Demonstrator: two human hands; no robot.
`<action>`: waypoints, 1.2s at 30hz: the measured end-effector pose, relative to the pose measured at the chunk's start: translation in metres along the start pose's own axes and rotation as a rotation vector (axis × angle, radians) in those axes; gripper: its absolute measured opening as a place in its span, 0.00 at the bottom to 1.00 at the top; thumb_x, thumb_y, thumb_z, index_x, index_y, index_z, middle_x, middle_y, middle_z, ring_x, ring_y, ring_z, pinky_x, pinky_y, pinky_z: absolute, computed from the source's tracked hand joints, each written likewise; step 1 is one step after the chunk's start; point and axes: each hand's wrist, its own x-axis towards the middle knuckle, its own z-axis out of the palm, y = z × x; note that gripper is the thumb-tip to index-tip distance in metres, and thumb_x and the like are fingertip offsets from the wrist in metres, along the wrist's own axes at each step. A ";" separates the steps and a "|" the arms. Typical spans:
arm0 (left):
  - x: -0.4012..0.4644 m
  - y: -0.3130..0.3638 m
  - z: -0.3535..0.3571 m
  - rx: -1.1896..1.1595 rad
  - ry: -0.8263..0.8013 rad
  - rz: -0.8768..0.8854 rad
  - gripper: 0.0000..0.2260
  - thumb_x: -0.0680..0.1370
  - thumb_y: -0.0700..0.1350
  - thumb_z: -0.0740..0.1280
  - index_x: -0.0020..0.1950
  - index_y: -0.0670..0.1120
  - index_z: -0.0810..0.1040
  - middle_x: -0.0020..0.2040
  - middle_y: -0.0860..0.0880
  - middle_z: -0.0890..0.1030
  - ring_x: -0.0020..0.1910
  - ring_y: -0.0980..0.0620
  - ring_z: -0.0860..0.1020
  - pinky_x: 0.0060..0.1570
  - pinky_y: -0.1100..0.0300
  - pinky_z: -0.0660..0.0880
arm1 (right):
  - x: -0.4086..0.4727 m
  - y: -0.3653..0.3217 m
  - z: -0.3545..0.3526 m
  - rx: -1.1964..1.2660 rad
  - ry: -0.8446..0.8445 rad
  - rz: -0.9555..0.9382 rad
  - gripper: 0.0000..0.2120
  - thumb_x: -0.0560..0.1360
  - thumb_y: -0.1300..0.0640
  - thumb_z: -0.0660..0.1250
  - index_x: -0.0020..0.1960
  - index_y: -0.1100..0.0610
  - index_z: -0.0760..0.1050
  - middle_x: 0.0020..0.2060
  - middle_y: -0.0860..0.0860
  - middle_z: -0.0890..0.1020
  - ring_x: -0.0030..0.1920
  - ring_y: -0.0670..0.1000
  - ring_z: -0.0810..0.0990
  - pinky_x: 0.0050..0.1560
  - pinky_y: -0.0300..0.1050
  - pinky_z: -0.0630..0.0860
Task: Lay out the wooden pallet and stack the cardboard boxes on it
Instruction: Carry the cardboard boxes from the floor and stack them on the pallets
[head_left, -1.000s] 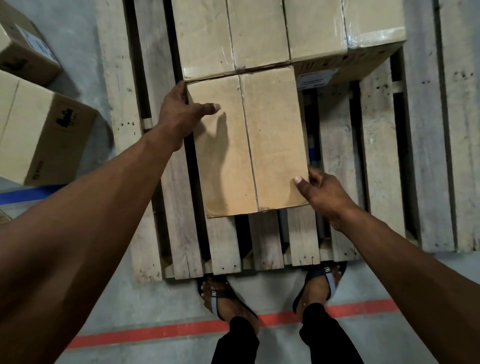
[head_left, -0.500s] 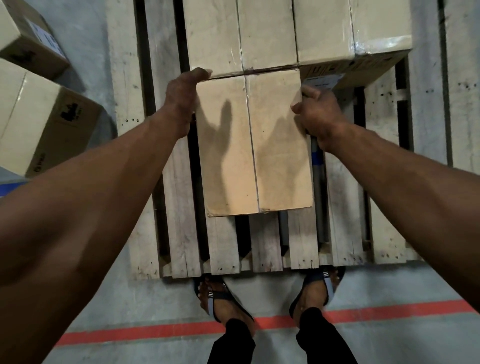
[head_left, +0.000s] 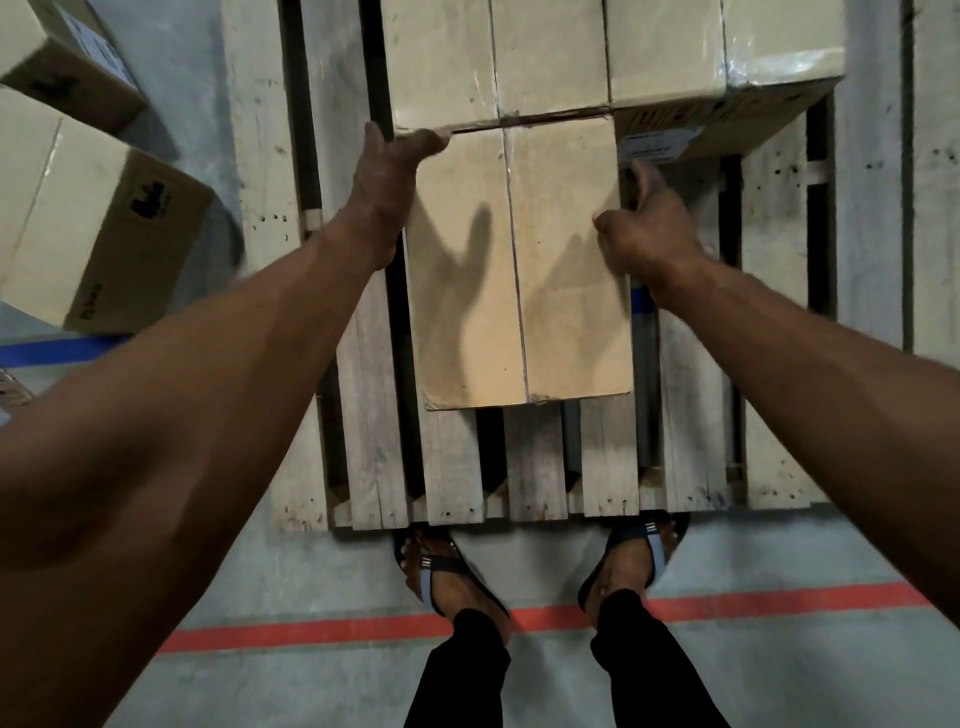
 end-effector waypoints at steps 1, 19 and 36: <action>-0.009 -0.007 -0.002 0.032 0.019 -0.015 0.54 0.63 0.61 0.77 0.83 0.44 0.59 0.78 0.42 0.70 0.75 0.42 0.70 0.72 0.43 0.69 | -0.011 0.006 -0.002 -0.025 0.005 0.000 0.29 0.79 0.57 0.68 0.79 0.50 0.66 0.72 0.53 0.77 0.70 0.55 0.77 0.73 0.55 0.74; -0.469 -0.025 -0.050 0.137 0.053 -0.462 0.13 0.80 0.35 0.71 0.65 0.38 0.81 0.43 0.44 0.84 0.37 0.53 0.82 0.32 0.67 0.76 | -0.354 -0.030 -0.133 -0.269 -0.358 0.227 0.14 0.78 0.61 0.65 0.61 0.54 0.83 0.57 0.57 0.87 0.58 0.57 0.84 0.59 0.46 0.79; -0.679 0.029 -0.192 -0.183 0.312 -0.246 0.11 0.81 0.44 0.74 0.62 0.44 0.82 0.50 0.44 0.84 0.43 0.51 0.83 0.29 0.70 0.74 | -0.528 -0.207 -0.097 -0.679 -0.726 -0.245 0.14 0.82 0.53 0.68 0.66 0.56 0.81 0.58 0.54 0.86 0.57 0.54 0.85 0.56 0.45 0.79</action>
